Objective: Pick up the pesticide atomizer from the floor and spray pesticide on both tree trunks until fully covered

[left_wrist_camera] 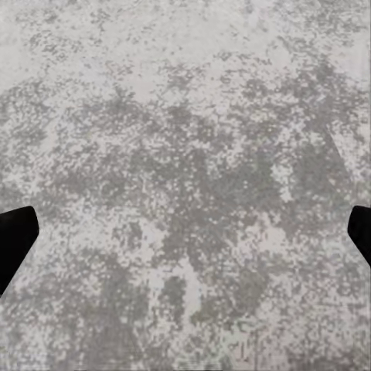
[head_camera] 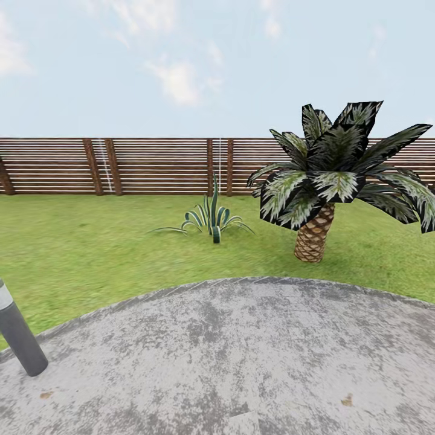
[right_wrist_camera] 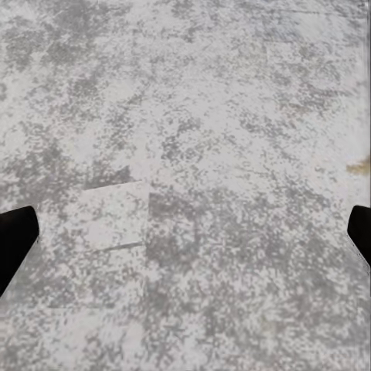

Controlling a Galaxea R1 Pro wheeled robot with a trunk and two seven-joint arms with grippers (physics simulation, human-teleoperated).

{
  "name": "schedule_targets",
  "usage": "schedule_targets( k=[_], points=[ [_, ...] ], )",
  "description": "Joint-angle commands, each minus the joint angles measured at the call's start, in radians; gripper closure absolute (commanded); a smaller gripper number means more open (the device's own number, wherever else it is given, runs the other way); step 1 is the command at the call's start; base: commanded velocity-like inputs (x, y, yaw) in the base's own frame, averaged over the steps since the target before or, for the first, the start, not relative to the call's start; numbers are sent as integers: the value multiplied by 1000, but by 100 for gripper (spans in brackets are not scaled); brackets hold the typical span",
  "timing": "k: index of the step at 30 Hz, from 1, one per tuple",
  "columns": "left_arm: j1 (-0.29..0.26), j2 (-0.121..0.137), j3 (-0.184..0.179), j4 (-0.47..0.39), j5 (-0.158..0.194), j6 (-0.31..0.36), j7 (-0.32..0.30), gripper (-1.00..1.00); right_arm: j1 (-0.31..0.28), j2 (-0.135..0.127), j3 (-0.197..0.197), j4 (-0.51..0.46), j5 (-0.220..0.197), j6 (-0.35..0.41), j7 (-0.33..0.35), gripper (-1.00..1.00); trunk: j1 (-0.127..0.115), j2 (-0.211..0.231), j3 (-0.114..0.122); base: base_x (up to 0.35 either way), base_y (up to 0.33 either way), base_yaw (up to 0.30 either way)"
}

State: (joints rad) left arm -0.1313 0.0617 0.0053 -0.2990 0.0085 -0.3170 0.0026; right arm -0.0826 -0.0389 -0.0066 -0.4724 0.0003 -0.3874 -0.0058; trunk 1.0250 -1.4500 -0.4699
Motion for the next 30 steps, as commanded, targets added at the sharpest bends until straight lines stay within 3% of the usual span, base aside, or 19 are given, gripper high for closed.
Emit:
schedule_targets(
  k=[1,9,20,30],
  points=[
    [-4,5,0,1,0,-8,0,-100,-5,-1,0,-2,0,-1,0,-100,0,0,0,0,0,0],
    [-13,19,1,7,-1,-38,-1,-100,-14,-5,2,-9,0,-2,6,-100,0,0,-1,0,0,-23],
    [-6,21,6,12,4,-37,0,-100,-14,-6,0,-3,0,-1,7,-100,0,0,-6,-58,172,-277],
    [-7,21,77,10,0,-40,-1,-100,-14,-6,0,-4,-2,-1,3,-100,0,0,-11,-56,253,-283]
  ],
)
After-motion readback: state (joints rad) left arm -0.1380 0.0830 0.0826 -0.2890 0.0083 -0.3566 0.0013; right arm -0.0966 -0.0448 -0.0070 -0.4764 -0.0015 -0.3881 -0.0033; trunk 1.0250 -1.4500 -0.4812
